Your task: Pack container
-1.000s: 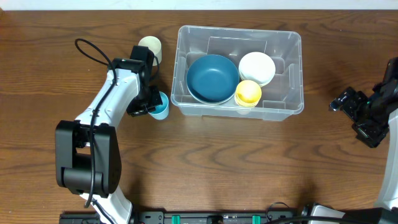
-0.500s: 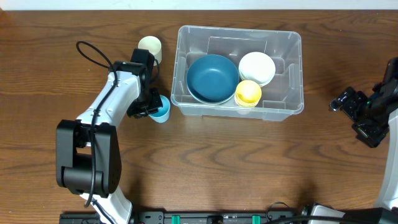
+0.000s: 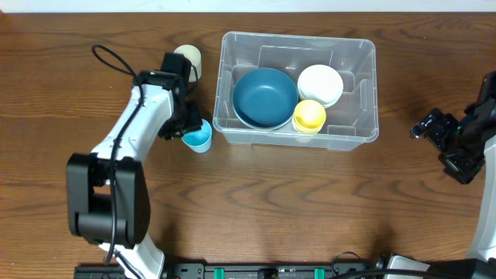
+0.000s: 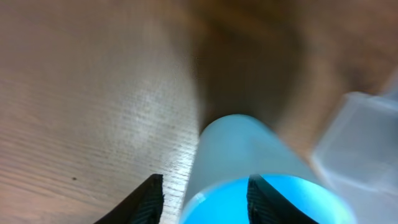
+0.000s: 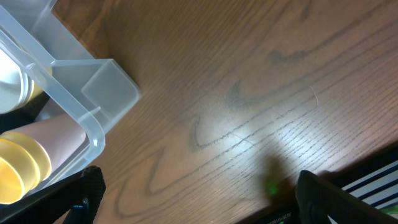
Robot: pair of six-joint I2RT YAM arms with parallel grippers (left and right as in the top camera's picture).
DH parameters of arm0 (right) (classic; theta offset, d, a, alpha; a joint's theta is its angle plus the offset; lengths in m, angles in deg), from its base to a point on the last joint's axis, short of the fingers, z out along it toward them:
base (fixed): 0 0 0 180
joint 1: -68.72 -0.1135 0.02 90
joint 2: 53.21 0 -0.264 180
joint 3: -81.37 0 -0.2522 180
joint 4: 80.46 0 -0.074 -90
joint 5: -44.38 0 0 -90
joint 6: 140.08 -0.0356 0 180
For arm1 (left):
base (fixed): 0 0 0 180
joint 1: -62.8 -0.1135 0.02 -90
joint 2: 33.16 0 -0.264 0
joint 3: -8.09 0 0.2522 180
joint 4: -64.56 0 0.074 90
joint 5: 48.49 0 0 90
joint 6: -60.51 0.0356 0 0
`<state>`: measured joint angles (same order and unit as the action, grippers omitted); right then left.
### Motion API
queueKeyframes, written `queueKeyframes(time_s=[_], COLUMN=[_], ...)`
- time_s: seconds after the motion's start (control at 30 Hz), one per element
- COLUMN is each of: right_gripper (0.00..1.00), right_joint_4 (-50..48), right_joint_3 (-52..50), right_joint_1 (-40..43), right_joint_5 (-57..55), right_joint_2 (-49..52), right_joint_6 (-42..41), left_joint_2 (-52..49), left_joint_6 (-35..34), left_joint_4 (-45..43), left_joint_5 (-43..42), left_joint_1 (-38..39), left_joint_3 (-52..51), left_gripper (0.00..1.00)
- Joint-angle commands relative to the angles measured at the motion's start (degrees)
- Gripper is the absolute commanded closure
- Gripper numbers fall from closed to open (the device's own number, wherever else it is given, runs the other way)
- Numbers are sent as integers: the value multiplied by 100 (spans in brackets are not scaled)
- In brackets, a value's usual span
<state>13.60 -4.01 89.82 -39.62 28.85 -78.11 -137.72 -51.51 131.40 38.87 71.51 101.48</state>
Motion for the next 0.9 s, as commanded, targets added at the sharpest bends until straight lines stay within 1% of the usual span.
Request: queueKeyframes(time_s=[0.0,0.1,0.2,0.3,0.33,0.37,0.43,0.47,0.63,0.87], right_gripper=[1,1,1,1,1,1,1,1,1,1], right_joint_4=[7,7,7,7,4,7,7,4,7,-118], right_joint_3=[0,0,0,0,0,0,0,0,0,0], right_joint_1=[31,31,31,31,31,31,31,31,31,31], right_joint_5=[4,4,2,4,4,2,2,4,26,184], right_joint_2=[-63,-63,-63,-63,-63,-63,-63,-63,-63,-63], right_joint_6=[-63,-61,-61,-63,-63,-63,-63,-61,-63,-170], left_joint_2=[678,1165,1578,1860,1908,1954,1989,1991,1976,1965], left_joint_6=[192,201,160,90,92,92,90,92,92,94], left_joint_4=[28,-33,-22,50,76,105,166,195,299,586], left_joint_5=[31,92,334,374,376,376,374,374,374,374], left_joint_1=[-35,-96,-254,-492,-555,-654,-813,-898,-1154,-1180], left_joint_3=[402,431,431,428,428,428,428,428,400,396], left_gripper=[52,48,46,29,25,16,9,2,2,2])
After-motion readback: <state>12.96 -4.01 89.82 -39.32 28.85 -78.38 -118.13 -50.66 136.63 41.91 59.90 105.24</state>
